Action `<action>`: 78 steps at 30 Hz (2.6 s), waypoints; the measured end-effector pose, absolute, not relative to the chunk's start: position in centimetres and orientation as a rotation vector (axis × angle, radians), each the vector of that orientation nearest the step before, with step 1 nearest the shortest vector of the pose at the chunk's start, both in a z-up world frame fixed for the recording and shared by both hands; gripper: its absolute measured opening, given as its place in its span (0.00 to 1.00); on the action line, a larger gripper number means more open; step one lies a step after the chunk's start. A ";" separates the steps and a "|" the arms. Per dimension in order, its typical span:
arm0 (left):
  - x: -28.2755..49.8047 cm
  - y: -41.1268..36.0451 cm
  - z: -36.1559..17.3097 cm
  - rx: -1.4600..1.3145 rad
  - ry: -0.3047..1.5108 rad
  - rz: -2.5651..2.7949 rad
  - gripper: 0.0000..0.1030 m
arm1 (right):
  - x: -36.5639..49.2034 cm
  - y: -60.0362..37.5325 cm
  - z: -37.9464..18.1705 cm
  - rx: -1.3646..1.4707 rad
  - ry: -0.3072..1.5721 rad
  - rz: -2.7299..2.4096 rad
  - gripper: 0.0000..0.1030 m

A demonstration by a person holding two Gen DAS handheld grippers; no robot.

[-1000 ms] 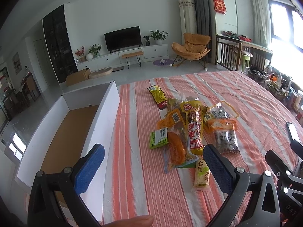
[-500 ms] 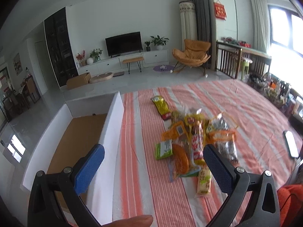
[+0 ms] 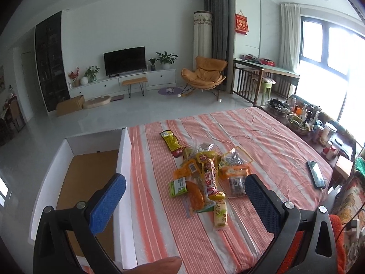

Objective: Organize snacks
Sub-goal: 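Move both tools toward the snack pile on the striped tablecloth, then grasp the green snack packet with the left tool while the right tool grasps the walnut bag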

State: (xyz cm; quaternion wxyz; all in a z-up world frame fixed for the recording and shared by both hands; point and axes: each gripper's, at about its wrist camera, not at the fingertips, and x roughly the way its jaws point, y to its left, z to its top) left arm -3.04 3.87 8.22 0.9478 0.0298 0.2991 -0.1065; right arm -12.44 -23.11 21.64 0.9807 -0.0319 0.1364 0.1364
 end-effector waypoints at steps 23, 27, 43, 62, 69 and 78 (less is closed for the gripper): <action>6.9 1.0 -17.8 0.100 1.046 -0.024 1.00 | 2.3 -23.5 -14.6 0.292 0.999 -0.078 0.91; 6.9 1.7 -18.3 0.025 1.028 -0.045 1.00 | 3.1 -23.5 -15.6 0.213 0.985 -0.149 0.91; 16.5 4.5 -15.0 -0.239 1.045 -0.198 0.88 | 3.6 -22.5 -16.7 0.118 0.988 -0.169 0.92; 11.3 5.8 -16.0 -0.105 1.059 -0.166 0.68 | 3.1 -25.1 -15.7 0.329 0.945 -0.094 0.92; 12.2 6.2 -17.0 -0.054 1.073 -0.148 0.68 | 10.9 -24.3 -14.7 0.352 1.049 0.015 0.91; 10.5 4.8 -16.0 0.004 1.006 -0.201 0.27 | 15.4 -17.7 -16.0 0.003 1.125 0.006 0.75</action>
